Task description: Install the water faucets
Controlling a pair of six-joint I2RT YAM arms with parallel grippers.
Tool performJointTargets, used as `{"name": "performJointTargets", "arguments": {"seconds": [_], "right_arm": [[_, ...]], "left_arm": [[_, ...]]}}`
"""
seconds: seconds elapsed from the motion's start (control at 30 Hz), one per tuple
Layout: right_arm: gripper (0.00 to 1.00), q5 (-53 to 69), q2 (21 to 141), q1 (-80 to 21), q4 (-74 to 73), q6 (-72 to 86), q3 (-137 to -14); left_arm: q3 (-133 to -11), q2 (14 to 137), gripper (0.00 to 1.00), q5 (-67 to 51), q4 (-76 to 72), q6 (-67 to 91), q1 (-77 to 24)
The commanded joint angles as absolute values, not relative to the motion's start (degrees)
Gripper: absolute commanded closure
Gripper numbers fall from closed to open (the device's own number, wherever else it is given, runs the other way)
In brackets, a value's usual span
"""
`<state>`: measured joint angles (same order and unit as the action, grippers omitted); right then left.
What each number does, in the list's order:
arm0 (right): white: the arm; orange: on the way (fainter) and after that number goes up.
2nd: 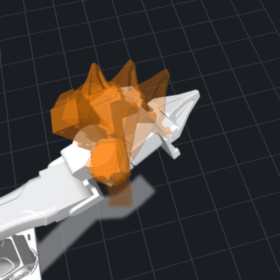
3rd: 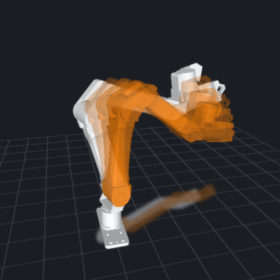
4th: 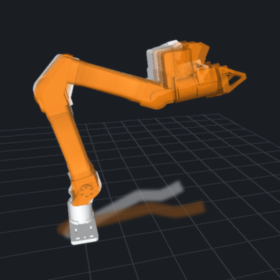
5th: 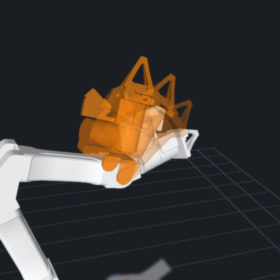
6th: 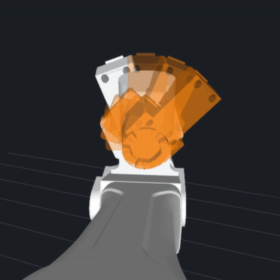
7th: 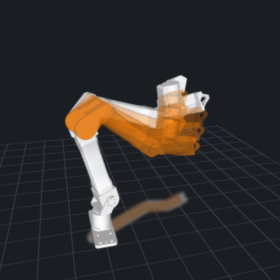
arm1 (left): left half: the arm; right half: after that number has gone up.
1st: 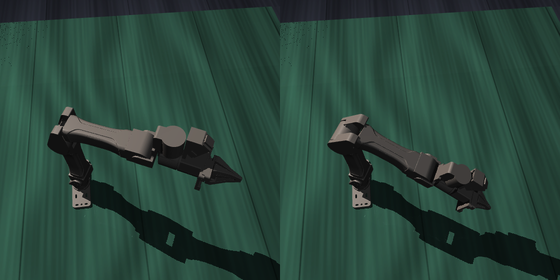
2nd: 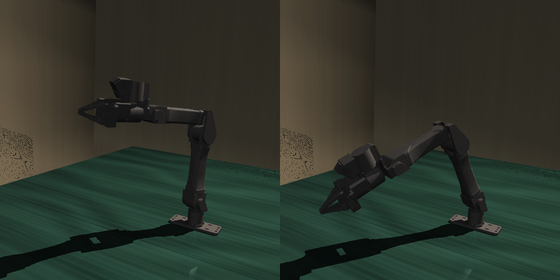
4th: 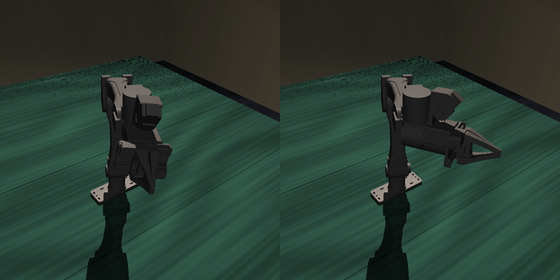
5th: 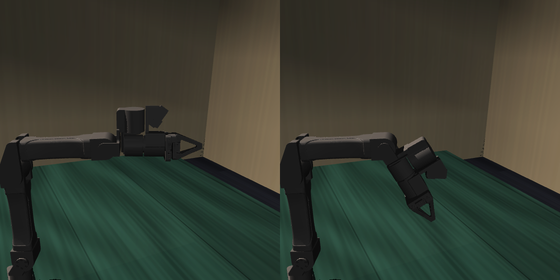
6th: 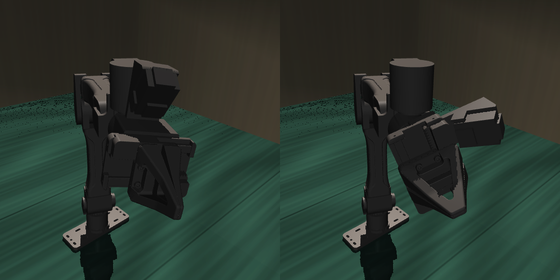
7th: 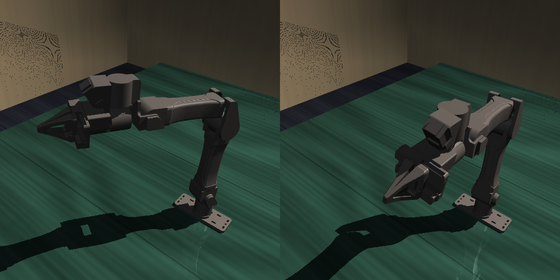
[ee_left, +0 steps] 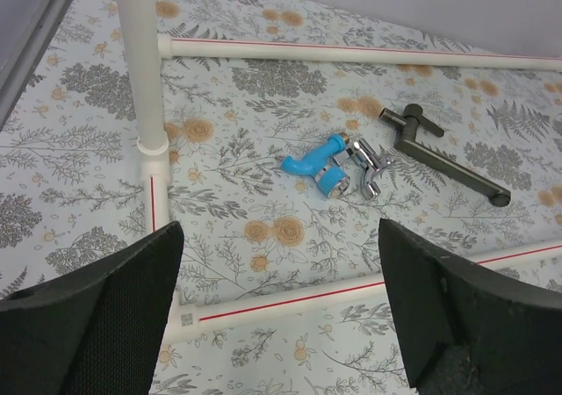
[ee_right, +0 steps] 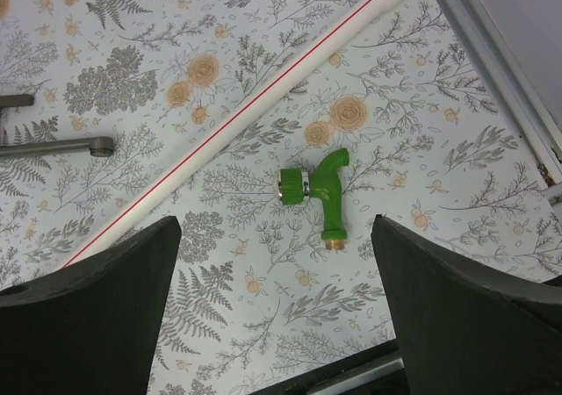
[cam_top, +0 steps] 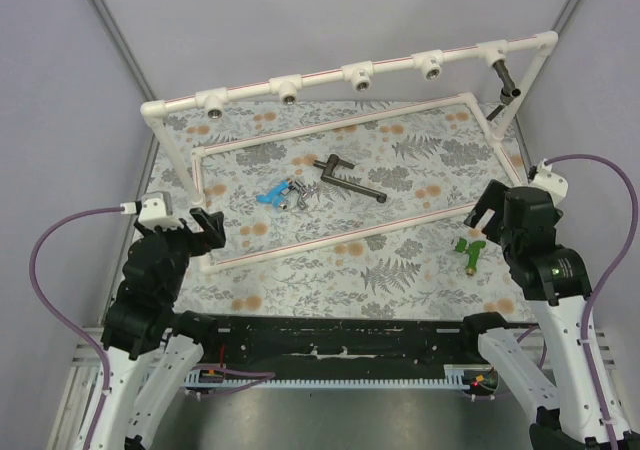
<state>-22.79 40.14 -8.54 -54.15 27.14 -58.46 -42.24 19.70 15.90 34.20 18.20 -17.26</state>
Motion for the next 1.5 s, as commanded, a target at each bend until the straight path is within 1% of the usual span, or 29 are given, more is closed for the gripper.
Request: {"name": "performJointTargets", "arguments": {"seconds": [0.0, 0.17, 0.33, 0.53, 0.77, 0.87, 1.1, 1.2, 1.33, 1.47], "right_arm": [[0.02, -22.68, 41.30, -8.79, -55.89, 30.05, -58.97], [0.02, -20.74, 48.32, -8.88, -60.63, 32.95, -59.33], [0.02, -18.28, 58.25, -8.79, -64.24, 37.43, -59.15], [0.02, -18.54, 63.01, -6.87, -62.14, 39.64, -55.12], [0.11, -10.91, 66.62, -2.11, -54.68, 40.25, -49.49], [0.14, -11.51, 68.46, -0.36, -52.39, 40.08, -48.52], [0.21, -9.06, 74.35, 10.09, -48.53, 40.08, -45.88], [0.26, -5.55, 76.89, 12.48, -45.71, 39.46, -44.91], [0.36, -2.38, 79.62, 12.48, -43.78, 38.85, -43.95], [0.52, 1.74, 80.59, 12.39, -40.70, 38.58, -41.14]], "left_arm": [[-41.22, 18.72, 0.05, 13.98, 32.08, 19.95, -17.67], [-40.25, 20.38, 0.05, 10.56, 32.17, 23.46, -17.67], [-41.39, 26.71, 0.05, 4.93, 34.71, 25.22, -17.58], [-41.14, 27.78, 0.05, 5.71, 36.74, 24.17, -17.58], [-39.82, 27.95, 0.04, 5.19, 36.04, 23.29, -17.75], [-39.82, 28.47, 0.04, 4.40, 35.68, 23.20, -18.02], [-39.11, 28.65, 0.04, 3.43, 35.16, 23.20, -18.19], [-38.94, 29.18, 0.03, 2.20, 34.46, 23.20, -18.19], [-39.02, 30.67, 0.02, 0.27, 33.31, 23.73, -18.37], [-38.59, 33.13, 0.02, -5.70, 30.95, 25.57, -18.37]]}}
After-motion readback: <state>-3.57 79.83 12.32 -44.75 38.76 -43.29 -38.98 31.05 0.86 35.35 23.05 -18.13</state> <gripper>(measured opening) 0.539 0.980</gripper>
